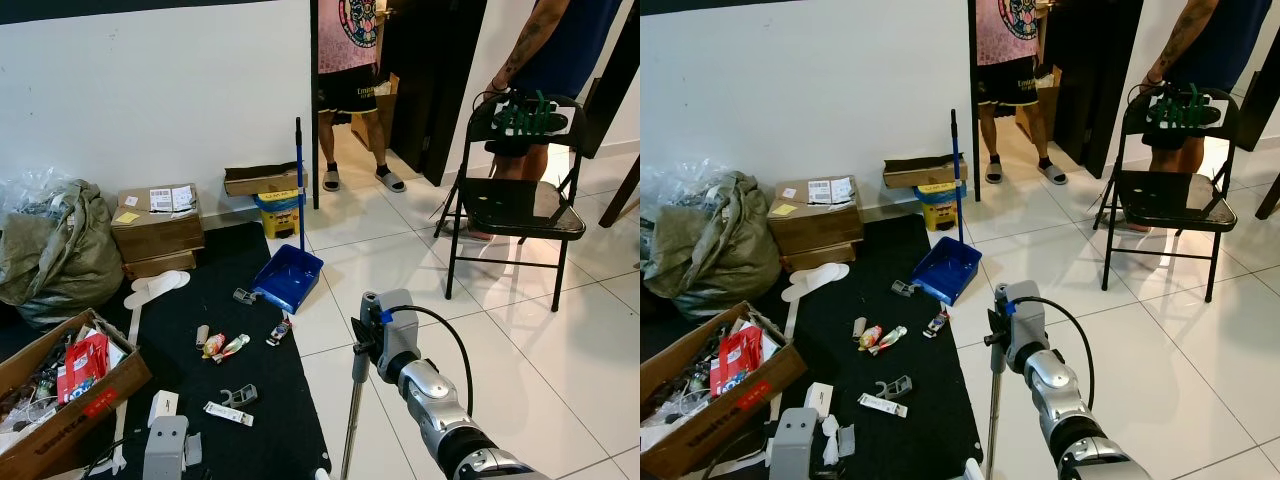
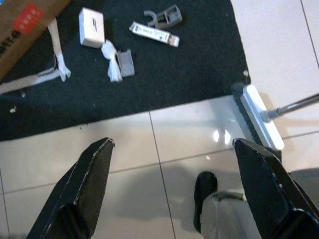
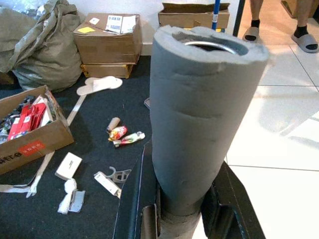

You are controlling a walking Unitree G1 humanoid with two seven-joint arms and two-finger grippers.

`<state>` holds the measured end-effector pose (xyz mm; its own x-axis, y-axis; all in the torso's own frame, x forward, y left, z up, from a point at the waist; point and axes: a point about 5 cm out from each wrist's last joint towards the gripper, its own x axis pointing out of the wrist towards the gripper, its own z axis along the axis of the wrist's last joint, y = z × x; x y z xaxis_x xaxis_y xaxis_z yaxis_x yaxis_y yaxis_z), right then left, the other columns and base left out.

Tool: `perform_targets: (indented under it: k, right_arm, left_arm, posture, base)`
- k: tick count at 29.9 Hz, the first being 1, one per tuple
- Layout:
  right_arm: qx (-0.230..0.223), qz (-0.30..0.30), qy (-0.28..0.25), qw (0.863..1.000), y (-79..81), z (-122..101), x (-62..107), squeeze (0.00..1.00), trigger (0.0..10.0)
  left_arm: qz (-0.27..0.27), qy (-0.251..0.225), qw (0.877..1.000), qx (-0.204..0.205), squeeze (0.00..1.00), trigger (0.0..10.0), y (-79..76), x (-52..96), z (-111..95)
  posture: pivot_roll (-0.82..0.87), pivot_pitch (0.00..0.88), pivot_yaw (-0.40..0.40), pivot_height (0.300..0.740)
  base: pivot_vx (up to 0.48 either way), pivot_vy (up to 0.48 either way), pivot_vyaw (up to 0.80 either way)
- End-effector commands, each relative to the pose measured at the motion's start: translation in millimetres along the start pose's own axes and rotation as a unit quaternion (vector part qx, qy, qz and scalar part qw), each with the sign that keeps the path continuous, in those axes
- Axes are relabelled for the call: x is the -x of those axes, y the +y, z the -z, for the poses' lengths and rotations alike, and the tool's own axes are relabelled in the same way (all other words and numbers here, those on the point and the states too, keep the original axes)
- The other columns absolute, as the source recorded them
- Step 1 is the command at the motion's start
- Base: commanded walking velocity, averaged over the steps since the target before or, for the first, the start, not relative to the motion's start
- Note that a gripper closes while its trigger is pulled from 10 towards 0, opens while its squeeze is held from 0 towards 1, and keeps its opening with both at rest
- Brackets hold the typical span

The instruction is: Sweep floor

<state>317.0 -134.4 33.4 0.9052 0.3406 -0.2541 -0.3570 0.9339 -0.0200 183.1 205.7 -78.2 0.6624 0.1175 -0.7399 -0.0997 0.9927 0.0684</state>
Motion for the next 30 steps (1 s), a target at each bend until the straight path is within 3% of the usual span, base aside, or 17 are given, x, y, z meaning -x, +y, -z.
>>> perform_targets:
  k: [1, 4, 8, 11, 13, 15, 17, 19, 20, 22, 25, 30]
  right_arm:
    - [-0.001, -0.008, 0.039, 0.999, 4.9, 16.8, 5.3, 0.0, 10.0]
    - [-0.001, -0.008, 0.039, 0.999, 4.7, 16.6, 5.2, 0.0, 10.0]
    - [-0.004, 0.013, 0.041, 0.999, -5.3, 16.1, 7.0, 0.0, 10.0]
    - [-0.005, 0.019, 0.043, 0.999, -8.6, 16.4, 8.0, 0.0, 10.0]
    - [-0.002, 0.036, 0.047, 0.998, -20.4, 17.3, 12.2, 0.0, 10.0]
    - [-0.001, 0.041, 0.048, 0.998, -23.6, 17.5, 13.4, 0.0, 10.0]
    - [-0.001, 0.041, 0.048, 0.998, -23.6, 17.5, 13.4, 0.0, 10.0]
    - [-0.003, 0.044, 0.049, 0.998, -24.4, 18.9, 14.6, 0.0, 10.0]
    - [-0.003, 0.044, 0.049, 0.998, -24.4, 18.9, 14.6, 0.0, 10.0]
    - [-0.004, 0.031, 0.051, 0.998, -16.2, 22.5, 14.3, 0.0, 10.0]
    - [-0.003, 0.019, 0.055, 0.998, -9.1, 26.2, 14.4, 0.0, 10.0]
    - [0.003, 0.011, 0.058, 0.998, -6.3, 27.5, 14.4, 0.0, 10.0]
  left_arm:
    - [-0.01, -0.013, 1.0, -0.002, 0.0, 10.0, 2.9, -0.9, -5.4]
    - [-0.014, -0.03, 0.999, -0.005, 0.0, 10.0, 2.2, -2.3, -12.9]
    - [-0.023, -0.097, 0.995, 0.006, 0.0, 10.0, 6.5, -8.4, -52.9]
    - [-0.021, -0.11, 0.994, 0.009, 0.0, 10.0, 7.7, -9.3, -61.3]
    - [0.011, -0.151, 0.988, -0.01, 0.0, 10.0, 0.1, -11.2, -87.6]
    - [0.025, -0.169, 0.985, -0.015, 0.0, 10.0, -5.8, -11.3, -97.2]
    - [0.025, -0.169, 0.985, -0.015, 0.0, 10.0, -5.8, -11.3, -97.2]
    - [0.055, -0.197, 0.979, -0.015, 0.0, 10.0, -23.8, -10.4, -108.9]
    - [0.055, -0.197, 0.979, -0.015, 0.0, 10.0, -23.8, -10.4, -108.9]
    - [0.094, -0.22, 0.971, -0.01, 0.0, 10.0, -48.5, -7.9, -115.9]
    - [0.108, -0.227, 0.967, -0.028, 0.0, 10.0, -59.2, -6.3, -115.2]
    - [0.102, -0.217, 0.971, -0.019, 0.0, 10.0, -55.9, -7.3, -111.8]
  posture:
    - [-0.13, 0.0, 0.003, 0.74]
    - [-0.13, 0.0, 0.001, 0.74]
    - [-0.11, 0.0, -0.004, 0.74]
    - [-0.11, 0.0, -0.004, 0.74]
    - [-0.12, 0.0, 0.005, 0.74]
    - [-0.12, 0.0, 0.005, 0.74]
    - [-0.12, 0.0, 0.005, 0.74]
    - [-0.12, 0.0, 0.005, 0.74]
    - [-0.12, 0.0, 0.005, 0.74]
    - [-0.12, 0.0, 0.005, 0.74]
    - [-0.12, 0.0, -0.002, 0.74]
    - [-0.12, 0.0, -0.002, 0.74]
  base:
    - [0.0, 0.0, 0.0]
    - [0.0, 0.0, 0.0]
    - [0.0, 0.0, 0.0]
    - [0.0, 0.0, 0.0]
    - [0.0, 0.0, 0.0]
    - [0.0, 0.0, 0.0]
    - [0.0, 0.0, 0.0]
    - [0.0, 0.0, 0.0]
    - [0.0, 0.0, 0.0]
    - [0.0, 0.0, 0.0]
    - [0.0, 0.0, 0.0]
    - [0.0, 0.0, 0.0]
